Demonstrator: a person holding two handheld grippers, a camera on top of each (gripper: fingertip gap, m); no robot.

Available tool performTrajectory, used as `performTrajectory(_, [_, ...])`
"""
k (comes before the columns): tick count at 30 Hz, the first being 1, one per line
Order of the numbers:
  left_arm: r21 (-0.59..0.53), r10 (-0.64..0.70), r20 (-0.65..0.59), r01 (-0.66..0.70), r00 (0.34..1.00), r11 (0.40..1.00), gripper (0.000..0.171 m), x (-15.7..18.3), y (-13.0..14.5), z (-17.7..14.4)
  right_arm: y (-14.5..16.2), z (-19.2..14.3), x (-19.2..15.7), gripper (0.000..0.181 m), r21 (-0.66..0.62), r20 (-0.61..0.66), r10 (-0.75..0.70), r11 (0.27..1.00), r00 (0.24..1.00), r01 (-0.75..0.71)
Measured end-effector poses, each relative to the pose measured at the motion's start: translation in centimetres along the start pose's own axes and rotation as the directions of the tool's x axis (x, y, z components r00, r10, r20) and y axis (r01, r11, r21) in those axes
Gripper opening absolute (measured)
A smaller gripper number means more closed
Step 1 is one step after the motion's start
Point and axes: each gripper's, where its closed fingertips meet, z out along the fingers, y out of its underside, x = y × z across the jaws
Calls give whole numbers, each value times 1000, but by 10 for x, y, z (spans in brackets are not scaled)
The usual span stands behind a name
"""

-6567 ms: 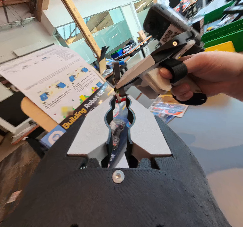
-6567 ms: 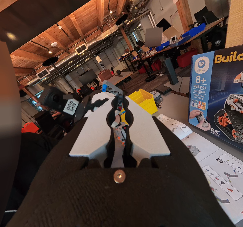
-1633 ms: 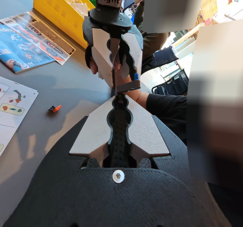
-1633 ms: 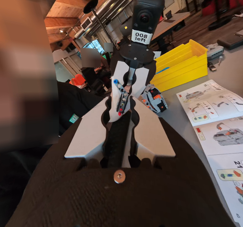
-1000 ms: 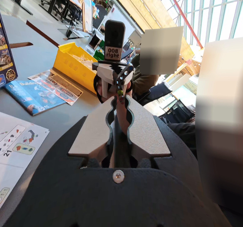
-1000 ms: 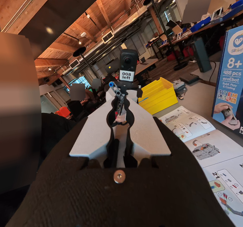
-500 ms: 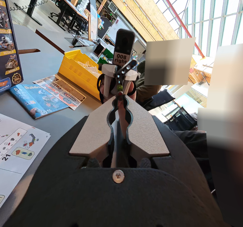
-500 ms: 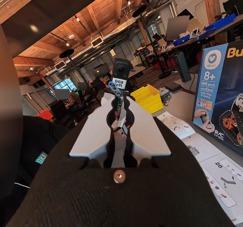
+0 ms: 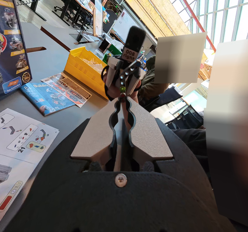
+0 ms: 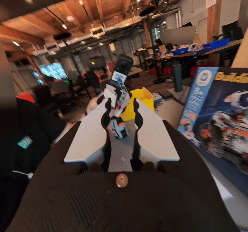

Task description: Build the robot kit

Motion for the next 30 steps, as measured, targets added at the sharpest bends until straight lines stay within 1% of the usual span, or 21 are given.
performTrajectory(1, [0,6,18,-6,1000,1000,5,-1,-2,-5,5,-9,6,33,-40,-74,-99,995,992,96])
performTrajectory(2, [9,13,27,-13,1000,1000,5,0,-5,-10,13,-18,18,34,-93,-175,-188,980,966,174])
performTrajectory(3, [23,15,29,-16,999,1000,5,1,-9,-16,29,-23,27,34,-167,-232,-246,963,941,211])
performTrajectory(4, [35,18,30,-19,999,999,5,3,-13,-21,57,-24,30,33,-258,-234,-255,947,938,193])
performTrajectory(5, [38,22,42,-24,999,999,5,3,-15,-27,90,-27,34,30,-361,-229,-226,923,947,133])
performTrajectory(7, [47,40,100,-45,994,998,5,-3,-20,-36,154,-42,41,25,-556,-216,-204,830,955,51])
performTrajectory(8, [50,47,111,-53,993,997,5,-3,-21,-40,176,-50,45,25,-605,-222,-196,796,955,22])
performTrajectory(10, [62,36,82,-41,996,997,5,1,-24,-43,200,-55,46,23,-615,-202,-115,788,973,-35])
performTrajectory(12, [64,29,70,-33,997,997,4,2,-24,-44,212,-54,46,27,-602,-163,-46,796,986,-63])
performTrajectory(13, [54,35,78,-39,996,998,4,1,-23,-43,214,-53,48,29,-599,-156,-34,798,987,-67])
performTrajectory(14, [49,41,89,-45,995,998,5,0,-22,-42,215,-51,50,31,-591,-166,-41,804,985,-66])
performTrajectory(15, [50,43,92,-48,995,998,5,-1,-22,-42,216,-50,54,32,-600,-204,-58,796,977,-78])
performTrajectory(16, [50,39,85,-43,996,998,5,0,-21,-41,219,-50,59,33,-638,-253,-99,765,962,-89])
performTrajectory(17, [45,30,78,-34,996,998,5,0,-20,-40,222,-51,60,32,-692,-277,-167,718,946,-76])
performTrajectory(18, [41,23,76,-27,997,999,5,-1,-20,-38,224,-50,59,32,-741,-287,-222,668,932,-69])
performTrajectory(20, [38,12,76,-15,997,999,5,-4,-19,-37,227,-43,51,30,-808,-273,-261,585,926,-74])
performTrajectory(21, [33,5,74,-8,997,999,5,-5,-17,-35,228,-42,51,23,-837,-278,-288,540,916,-85])
performTrajectory(22, [28,1,74,-3,997,1000,5,-6,-16,-34,227,-41,54,12,-854,-281,-318,513,906,-85])
performTrajectory(24, [23,0,76,-1,997,1000,5,-7,-15,-33,229,-39,59,10,-879,-275,-344,469,898,-90])
performTrajectory(27, [22,6,76,-8,997,1000,5,-3,-16,-35,237,-42,62,14,-897,-290,-314,417,904,-143])
performTrajectory(30, [32,6,72,-8,997,999,5,-1,-18,-38,238,-45,68,14,-906,-295,-356,400,887,-140])
